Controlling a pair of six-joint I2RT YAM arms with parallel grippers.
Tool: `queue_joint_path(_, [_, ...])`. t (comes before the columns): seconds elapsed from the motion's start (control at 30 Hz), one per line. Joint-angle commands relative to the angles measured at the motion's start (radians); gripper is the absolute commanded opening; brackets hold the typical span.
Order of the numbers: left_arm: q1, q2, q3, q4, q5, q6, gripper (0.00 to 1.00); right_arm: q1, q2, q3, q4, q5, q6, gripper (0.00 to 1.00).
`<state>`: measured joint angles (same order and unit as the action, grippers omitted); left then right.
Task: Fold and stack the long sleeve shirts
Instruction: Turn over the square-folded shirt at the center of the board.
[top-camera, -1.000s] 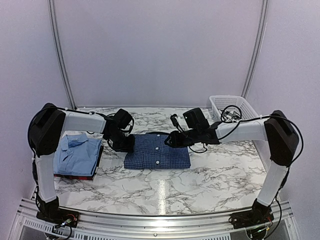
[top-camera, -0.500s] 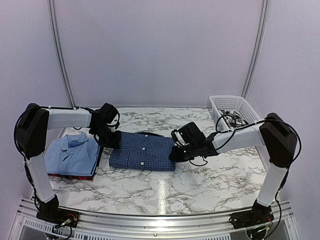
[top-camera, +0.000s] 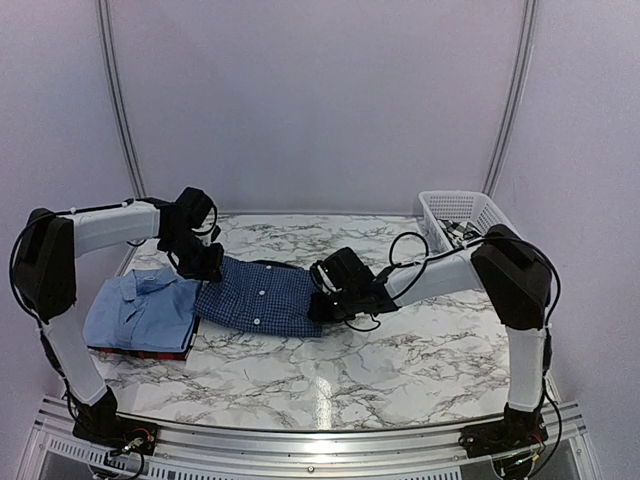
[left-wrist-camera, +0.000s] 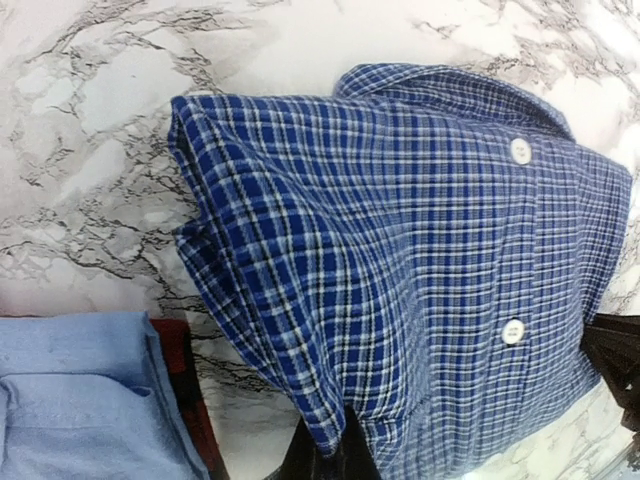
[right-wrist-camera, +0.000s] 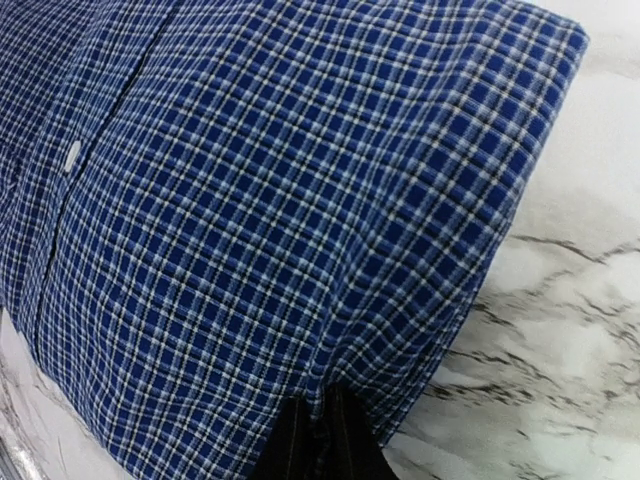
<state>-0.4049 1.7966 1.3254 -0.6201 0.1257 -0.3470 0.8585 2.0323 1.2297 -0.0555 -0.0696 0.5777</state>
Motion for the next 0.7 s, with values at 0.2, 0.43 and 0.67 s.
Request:
queue_joint_path(0.2, [0.066, -0.103, 0.22, -0.123, 0.293, -0.094, 0.0, 0.063, 0.208, 0.267, 0.112, -0.261, 0.057, 0.14])
queue_joint_path(0.43, [-0.101, -0.013, 0.476, -0.121, 0.286, -0.364, 0.0, -0.015, 0.078, 0.216, 0.098, -0.329, 0.007, 0.28])
queue_joint_path(0.67, [-0.39, 0.456, 0.907, -0.118, 0.164, -0.537, 0.0, -0.219, -0.467, -0.247, -0.007, -0.159, -0.044, 0.43])
